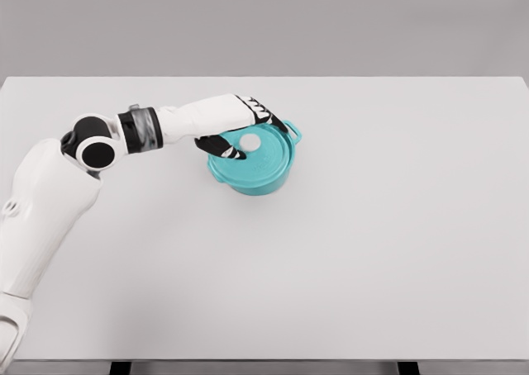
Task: Cover the pot with left arm
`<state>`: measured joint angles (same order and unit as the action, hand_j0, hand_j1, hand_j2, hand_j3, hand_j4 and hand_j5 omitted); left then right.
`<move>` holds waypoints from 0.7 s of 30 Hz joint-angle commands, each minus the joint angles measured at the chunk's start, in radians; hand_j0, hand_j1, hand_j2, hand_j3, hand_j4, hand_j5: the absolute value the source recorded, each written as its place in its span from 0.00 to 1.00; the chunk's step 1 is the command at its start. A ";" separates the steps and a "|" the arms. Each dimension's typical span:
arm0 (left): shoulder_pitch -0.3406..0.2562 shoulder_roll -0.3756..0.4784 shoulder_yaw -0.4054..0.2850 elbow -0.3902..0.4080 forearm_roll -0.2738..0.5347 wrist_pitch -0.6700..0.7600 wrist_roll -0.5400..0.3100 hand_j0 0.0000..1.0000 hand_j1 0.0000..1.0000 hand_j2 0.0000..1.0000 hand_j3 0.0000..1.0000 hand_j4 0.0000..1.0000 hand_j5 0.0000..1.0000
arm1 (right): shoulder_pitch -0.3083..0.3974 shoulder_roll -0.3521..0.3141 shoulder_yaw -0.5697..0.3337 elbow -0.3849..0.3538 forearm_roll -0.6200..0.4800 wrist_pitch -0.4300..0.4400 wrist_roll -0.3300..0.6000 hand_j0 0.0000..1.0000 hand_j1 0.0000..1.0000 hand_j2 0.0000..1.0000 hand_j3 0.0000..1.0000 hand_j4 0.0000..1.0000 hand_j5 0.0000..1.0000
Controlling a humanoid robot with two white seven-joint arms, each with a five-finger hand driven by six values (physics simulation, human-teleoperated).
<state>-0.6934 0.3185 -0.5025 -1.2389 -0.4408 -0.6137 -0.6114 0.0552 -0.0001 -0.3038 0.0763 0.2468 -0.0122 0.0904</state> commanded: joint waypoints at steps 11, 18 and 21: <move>-0.020 -0.021 -0.007 0.032 -0.007 0.003 0.001 0.84 0.84 0.84 0.84 0.84 0.84 | 0.000 0.000 0.000 0.000 0.000 0.000 0.000 1.00 1.00 1.00 1.00 1.00 1.00; -0.028 -0.033 -0.007 0.042 -0.007 0.003 0.001 0.84 0.84 0.84 0.84 0.84 0.84 | 0.000 0.000 0.000 0.000 0.000 0.000 0.000 1.00 1.00 1.00 1.00 1.00 1.00; -0.032 -0.038 -0.007 0.044 -0.007 0.003 0.001 0.84 0.84 0.84 0.84 0.84 0.84 | 0.000 0.000 0.000 0.000 0.000 0.000 0.000 1.00 1.00 1.00 1.00 1.00 1.00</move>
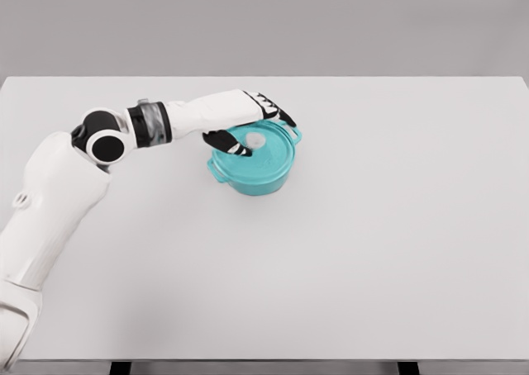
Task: Cover the pot with left arm
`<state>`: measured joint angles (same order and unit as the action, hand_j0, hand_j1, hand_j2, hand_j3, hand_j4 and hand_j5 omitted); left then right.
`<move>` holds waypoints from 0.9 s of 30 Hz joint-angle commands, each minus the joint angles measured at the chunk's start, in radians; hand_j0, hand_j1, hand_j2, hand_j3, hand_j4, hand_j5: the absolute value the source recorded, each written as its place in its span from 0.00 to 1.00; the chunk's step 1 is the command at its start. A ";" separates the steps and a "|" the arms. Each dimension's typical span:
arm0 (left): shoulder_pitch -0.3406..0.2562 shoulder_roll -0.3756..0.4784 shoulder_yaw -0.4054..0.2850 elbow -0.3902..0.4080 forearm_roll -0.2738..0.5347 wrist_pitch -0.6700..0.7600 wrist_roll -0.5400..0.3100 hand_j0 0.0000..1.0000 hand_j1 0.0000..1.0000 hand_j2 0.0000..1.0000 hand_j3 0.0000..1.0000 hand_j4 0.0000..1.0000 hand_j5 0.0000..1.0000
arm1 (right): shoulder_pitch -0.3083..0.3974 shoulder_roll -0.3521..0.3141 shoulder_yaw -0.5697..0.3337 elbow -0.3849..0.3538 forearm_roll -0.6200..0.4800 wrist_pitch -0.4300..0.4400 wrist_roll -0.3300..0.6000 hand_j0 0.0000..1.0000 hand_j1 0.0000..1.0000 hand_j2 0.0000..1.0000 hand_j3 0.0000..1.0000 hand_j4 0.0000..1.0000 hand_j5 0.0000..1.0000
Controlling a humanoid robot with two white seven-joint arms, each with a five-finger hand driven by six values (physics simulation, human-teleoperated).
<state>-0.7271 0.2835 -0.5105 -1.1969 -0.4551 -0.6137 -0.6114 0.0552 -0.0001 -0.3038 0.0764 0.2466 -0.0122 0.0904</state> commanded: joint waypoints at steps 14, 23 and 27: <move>-0.021 -0.006 0.001 0.039 -0.007 0.003 0.001 0.90 0.90 0.90 0.90 0.90 0.90 | 0.000 0.000 0.000 0.000 0.000 0.000 0.000 1.00 1.00 1.00 1.00 1.00 1.00; -0.020 -0.003 0.003 0.030 -0.004 0.003 0.001 0.90 0.90 0.90 0.90 0.90 0.90 | 0.000 0.000 0.000 0.000 0.000 0.000 0.000 1.00 1.00 1.00 1.00 1.00 1.00; -0.017 -0.003 0.003 0.028 -0.002 0.003 0.001 0.90 0.90 0.90 0.90 0.90 0.90 | 0.000 0.000 0.000 0.000 0.000 0.000 0.000 1.00 1.00 1.00 1.00 1.00 1.00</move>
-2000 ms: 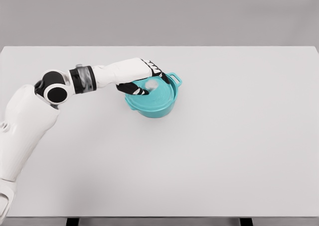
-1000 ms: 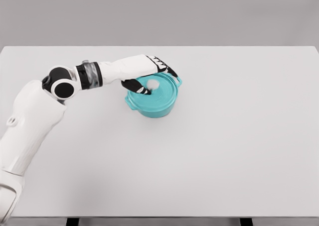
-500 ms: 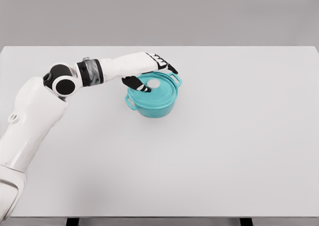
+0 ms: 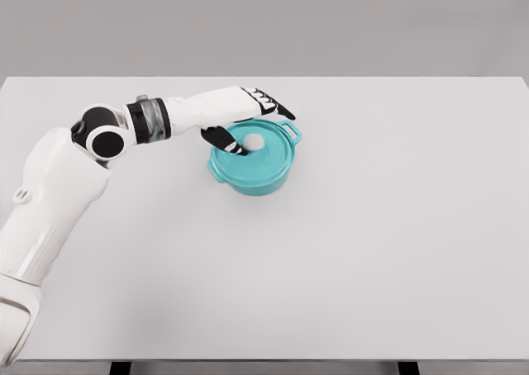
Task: Cover the pot with left arm
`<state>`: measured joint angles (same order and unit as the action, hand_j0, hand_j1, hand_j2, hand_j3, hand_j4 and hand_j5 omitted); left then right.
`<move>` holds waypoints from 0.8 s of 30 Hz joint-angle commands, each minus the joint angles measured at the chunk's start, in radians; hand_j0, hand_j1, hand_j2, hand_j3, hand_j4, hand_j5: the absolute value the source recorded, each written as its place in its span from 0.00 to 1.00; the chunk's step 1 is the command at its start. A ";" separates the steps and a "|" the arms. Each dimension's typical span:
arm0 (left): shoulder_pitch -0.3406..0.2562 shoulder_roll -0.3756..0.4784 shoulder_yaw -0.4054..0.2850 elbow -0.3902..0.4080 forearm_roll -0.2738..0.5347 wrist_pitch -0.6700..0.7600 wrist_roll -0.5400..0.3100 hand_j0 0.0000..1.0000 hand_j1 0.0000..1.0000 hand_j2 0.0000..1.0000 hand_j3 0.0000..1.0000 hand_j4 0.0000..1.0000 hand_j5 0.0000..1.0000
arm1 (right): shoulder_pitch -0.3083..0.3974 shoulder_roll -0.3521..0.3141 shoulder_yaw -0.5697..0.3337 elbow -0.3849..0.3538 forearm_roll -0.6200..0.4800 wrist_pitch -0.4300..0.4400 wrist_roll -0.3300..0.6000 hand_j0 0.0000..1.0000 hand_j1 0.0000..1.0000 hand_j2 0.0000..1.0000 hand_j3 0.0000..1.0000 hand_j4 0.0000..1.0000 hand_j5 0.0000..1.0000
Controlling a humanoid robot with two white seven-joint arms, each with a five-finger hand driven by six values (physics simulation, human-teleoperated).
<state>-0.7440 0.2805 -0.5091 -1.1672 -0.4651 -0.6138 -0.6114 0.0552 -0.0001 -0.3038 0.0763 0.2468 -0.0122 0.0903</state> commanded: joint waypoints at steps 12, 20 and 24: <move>0.002 0.009 0.003 -0.002 0.005 0.003 0.001 1.00 1.00 1.00 1.00 1.00 1.00 | 0.000 0.000 0.000 0.000 0.000 0.000 0.000 1.00 1.00 1.00 1.00 1.00 1.00; 0.002 0.016 0.012 -0.002 0.006 0.003 0.001 1.00 1.00 1.00 1.00 1.00 1.00 | 0.000 0.000 0.000 0.000 0.000 0.000 0.000 1.00 1.00 1.00 1.00 1.00 1.00; -0.002 0.017 0.012 -0.005 0.006 0.003 0.001 1.00 1.00 1.00 1.00 1.00 1.00 | 0.000 0.000 0.000 0.000 0.000 0.000 0.000 1.00 1.00 1.00 1.00 1.00 1.00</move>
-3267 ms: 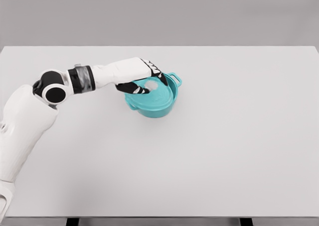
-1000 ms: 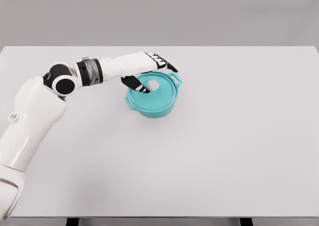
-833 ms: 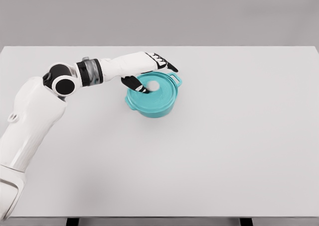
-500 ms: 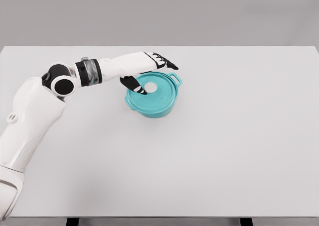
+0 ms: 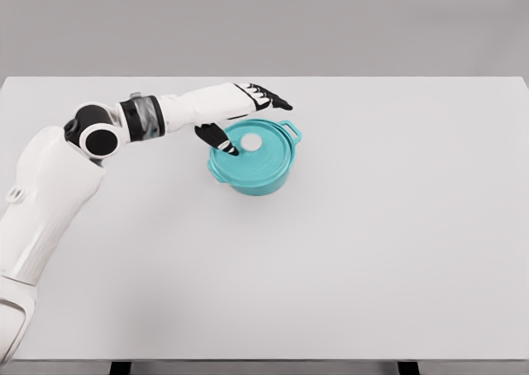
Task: Cover the pot with left arm
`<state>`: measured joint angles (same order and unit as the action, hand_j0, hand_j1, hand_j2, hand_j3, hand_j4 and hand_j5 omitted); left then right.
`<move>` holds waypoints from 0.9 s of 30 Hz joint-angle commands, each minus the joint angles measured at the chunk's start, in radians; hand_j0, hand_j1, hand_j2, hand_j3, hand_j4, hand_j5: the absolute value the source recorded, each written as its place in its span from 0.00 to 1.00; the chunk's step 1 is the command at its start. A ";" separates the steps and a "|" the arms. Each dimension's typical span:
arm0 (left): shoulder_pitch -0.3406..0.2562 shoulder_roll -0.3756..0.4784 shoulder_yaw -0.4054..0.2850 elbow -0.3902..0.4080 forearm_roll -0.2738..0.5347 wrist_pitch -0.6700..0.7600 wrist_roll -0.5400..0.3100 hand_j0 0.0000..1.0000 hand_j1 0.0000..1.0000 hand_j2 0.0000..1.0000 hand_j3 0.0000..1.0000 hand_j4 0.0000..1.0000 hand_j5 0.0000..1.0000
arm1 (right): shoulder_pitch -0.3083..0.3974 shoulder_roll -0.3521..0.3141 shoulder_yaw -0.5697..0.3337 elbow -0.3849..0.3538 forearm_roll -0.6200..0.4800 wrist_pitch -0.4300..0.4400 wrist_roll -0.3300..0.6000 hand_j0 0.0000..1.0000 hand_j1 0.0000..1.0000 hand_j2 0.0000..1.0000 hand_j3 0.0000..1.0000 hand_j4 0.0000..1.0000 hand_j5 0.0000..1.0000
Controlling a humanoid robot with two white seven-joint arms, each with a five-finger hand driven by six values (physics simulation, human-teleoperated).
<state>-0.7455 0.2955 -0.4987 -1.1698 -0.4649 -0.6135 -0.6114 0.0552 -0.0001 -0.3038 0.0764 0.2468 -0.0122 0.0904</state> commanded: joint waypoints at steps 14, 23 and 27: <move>0.003 0.151 0.057 -0.145 0.020 0.003 0.001 1.00 1.00 1.00 1.00 1.00 1.00 | 0.000 0.000 0.000 0.000 0.000 0.000 0.000 1.00 1.00 1.00 1.00 1.00 1.00; 0.235 0.433 0.293 -0.249 0.141 0.003 0.001 1.00 1.00 1.00 1.00 1.00 1.00 | 0.000 0.000 0.000 0.000 0.000 0.000 0.000 1.00 1.00 1.00 1.00 1.00 1.00; 0.238 0.433 0.293 -0.225 0.141 0.003 0.001 1.00 1.00 1.00 1.00 1.00 1.00 | 0.000 0.000 0.000 -0.001 0.000 0.000 0.000 1.00 1.00 1.00 1.00 1.00 1.00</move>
<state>-0.5077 0.7147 -0.2164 -1.4000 -0.3365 -0.6137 -0.6114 0.0552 -0.0001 -0.3038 0.0762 0.2468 -0.0122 0.0903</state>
